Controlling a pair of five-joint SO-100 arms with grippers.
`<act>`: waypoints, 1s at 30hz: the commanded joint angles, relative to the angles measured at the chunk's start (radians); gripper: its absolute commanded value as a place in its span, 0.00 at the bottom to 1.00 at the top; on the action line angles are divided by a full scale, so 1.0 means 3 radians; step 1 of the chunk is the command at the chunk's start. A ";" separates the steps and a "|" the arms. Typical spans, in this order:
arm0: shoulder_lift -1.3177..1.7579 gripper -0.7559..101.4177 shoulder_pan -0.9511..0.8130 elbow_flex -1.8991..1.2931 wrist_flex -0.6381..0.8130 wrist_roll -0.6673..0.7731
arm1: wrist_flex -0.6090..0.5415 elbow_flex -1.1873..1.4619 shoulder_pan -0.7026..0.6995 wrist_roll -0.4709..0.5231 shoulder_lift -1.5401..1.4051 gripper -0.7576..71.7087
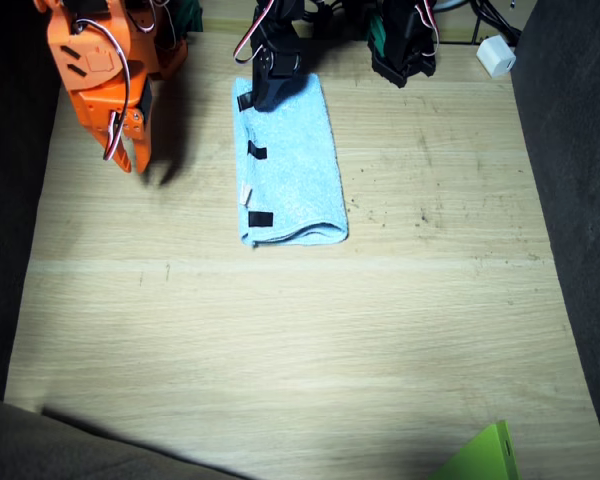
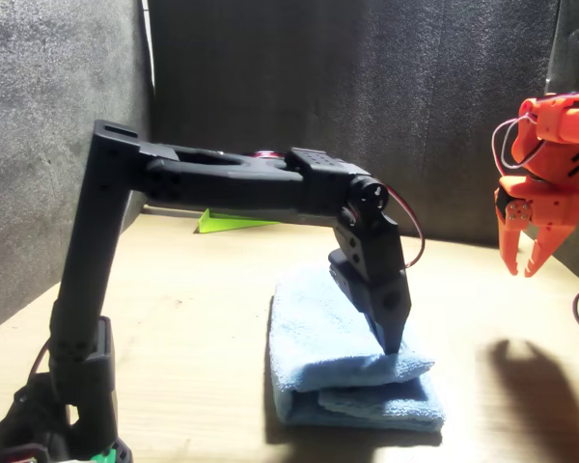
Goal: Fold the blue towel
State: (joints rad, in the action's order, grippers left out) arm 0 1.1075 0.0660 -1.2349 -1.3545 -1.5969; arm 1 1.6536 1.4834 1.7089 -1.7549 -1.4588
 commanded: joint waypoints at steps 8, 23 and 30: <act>0.0051 0.00 0.0215 0.0378 -0.0194 -0.0128 | 0.0036 -0.0041 -0.0036 0.0010 -0.0123 0.13; -0.0251 0.00 0.0568 0.0430 -0.0220 0.0245 | -0.0046 -0.0026 -0.0087 0.0020 -0.0061 0.12; -0.1023 0.00 0.0644 0.1539 -0.1094 0.0557 | -0.0036 -0.0026 -0.0138 0.0061 -0.0107 0.13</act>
State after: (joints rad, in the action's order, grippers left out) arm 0 0.8636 0.0844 -0.9265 -1.5647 -1.4557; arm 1 1.6352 1.4834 1.6751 -1.7334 -1.4527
